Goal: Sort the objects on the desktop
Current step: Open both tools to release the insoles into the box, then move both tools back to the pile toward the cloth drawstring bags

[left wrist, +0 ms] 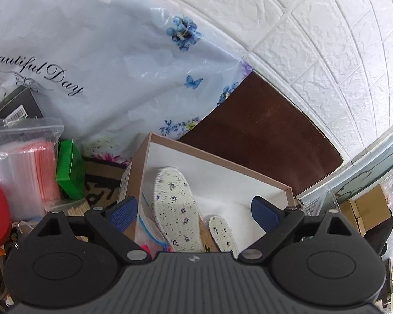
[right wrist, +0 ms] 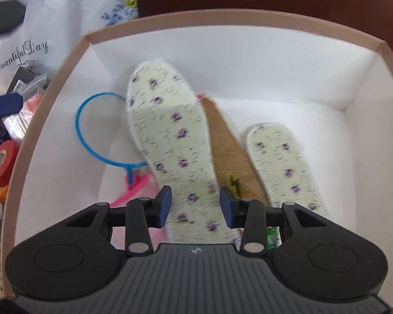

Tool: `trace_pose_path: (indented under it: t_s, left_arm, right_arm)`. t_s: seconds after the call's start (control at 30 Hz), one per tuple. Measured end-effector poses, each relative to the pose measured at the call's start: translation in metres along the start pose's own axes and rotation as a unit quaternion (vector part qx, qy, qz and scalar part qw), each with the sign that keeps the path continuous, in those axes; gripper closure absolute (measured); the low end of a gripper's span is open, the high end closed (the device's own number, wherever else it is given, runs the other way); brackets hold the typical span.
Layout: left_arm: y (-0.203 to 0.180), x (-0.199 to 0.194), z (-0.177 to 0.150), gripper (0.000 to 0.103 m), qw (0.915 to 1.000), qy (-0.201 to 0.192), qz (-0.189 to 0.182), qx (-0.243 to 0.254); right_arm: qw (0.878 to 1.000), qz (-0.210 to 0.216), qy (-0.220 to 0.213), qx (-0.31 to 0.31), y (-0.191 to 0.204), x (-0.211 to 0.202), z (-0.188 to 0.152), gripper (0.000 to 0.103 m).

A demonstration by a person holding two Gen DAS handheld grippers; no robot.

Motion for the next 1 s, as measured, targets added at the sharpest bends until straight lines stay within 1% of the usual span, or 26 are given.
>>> trace_pose_path:
  t_s: [0.03, 0.1, 0.17, 0.2, 0.23, 0.27, 0.3, 0.4, 0.57, 0.6, 0.63, 0.87, 1.0]
  left_arm:
    - [0.0, 0.0, -0.001, 0.007, 1.0, 0.002, 0.0, -0.002]
    - [-0.001, -0.001, -0.003, 0.007, 1.0, 0.005, -0.002, -0.001]
    - [-0.004, -0.004, -0.005, 0.007, 1.0, 0.008, -0.002, 0.005]
    - [-0.005, -0.006, -0.006, 0.007, 0.9999, 0.01, -0.003, 0.006]
    - [-0.006, -0.009, -0.007, 0.006, 0.9999, 0.013, -0.006, 0.005]
    - [-0.006, -0.012, -0.008, 0.006, 0.9998, 0.017, -0.009, 0.004]
    - [-0.007, -0.014, -0.009, 0.006, 0.9997, 0.021, -0.011, 0.003]
    - [-0.007, -0.027, -0.013, 0.006, 0.9998, 0.021, 0.0, 0.008]
    - [-0.006, -0.054, -0.019, 0.005, 0.9995, 0.012, 0.021, 0.019]
    - [-0.006, -0.06, -0.02, 0.005, 0.9995, 0.009, 0.023, 0.021]
    - [-0.006, -0.066, -0.022, 0.005, 0.9995, 0.005, 0.025, 0.02]
    - [0.001, -0.114, -0.034, 0.005, 0.9994, -0.013, 0.03, 0.013]
    - [0.022, -0.147, -0.052, 0.005, 0.9989, -0.022, 0.041, -0.008]
  right_arm:
    - [1.0, 0.0, -0.003, -0.001, -0.001, -0.002, -0.001, 0.063]
    - [1.0, 0.004, -0.013, 0.008, -0.004, -0.008, -0.004, 0.058]
    - [0.999, 0.001, -0.031, 0.014, -0.004, -0.018, -0.004, 0.039]
    - [0.999, -0.003, -0.04, 0.014, -0.004, -0.023, -0.004, 0.032]
    - [0.999, -0.006, -0.049, 0.014, -0.002, -0.029, -0.001, 0.02]
    - [0.998, -0.005, -0.058, 0.011, -0.002, -0.035, 0.0, 0.012]
    - [0.998, -0.001, -0.063, 0.007, 0.001, -0.04, 0.0, 0.009]
    - [0.997, 0.011, -0.075, -0.003, 0.011, -0.057, 0.004, 0.008]
    - [0.995, 0.016, -0.097, -0.02, 0.029, -0.087, 0.001, 0.007]
    - [0.995, 0.017, -0.1, -0.024, 0.032, -0.093, -0.001, 0.006]
    - [0.994, 0.017, -0.103, -0.028, 0.035, -0.098, -0.003, 0.003]
    - [0.99, 0.031, -0.125, -0.051, 0.065, -0.137, -0.018, 0.002]
    - [0.986, 0.049, -0.139, -0.082, 0.093, -0.157, -0.032, 0.002]
Point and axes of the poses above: each gripper's, at about its wrist camera, not at the fingertips, and x roughly the way its jaws point, y to its left, z to its top, the point moved 5 cm from there along x, roughly the way its jaws point, and after that the axes turned 4 degrees about -z, right-handed, at the moved point
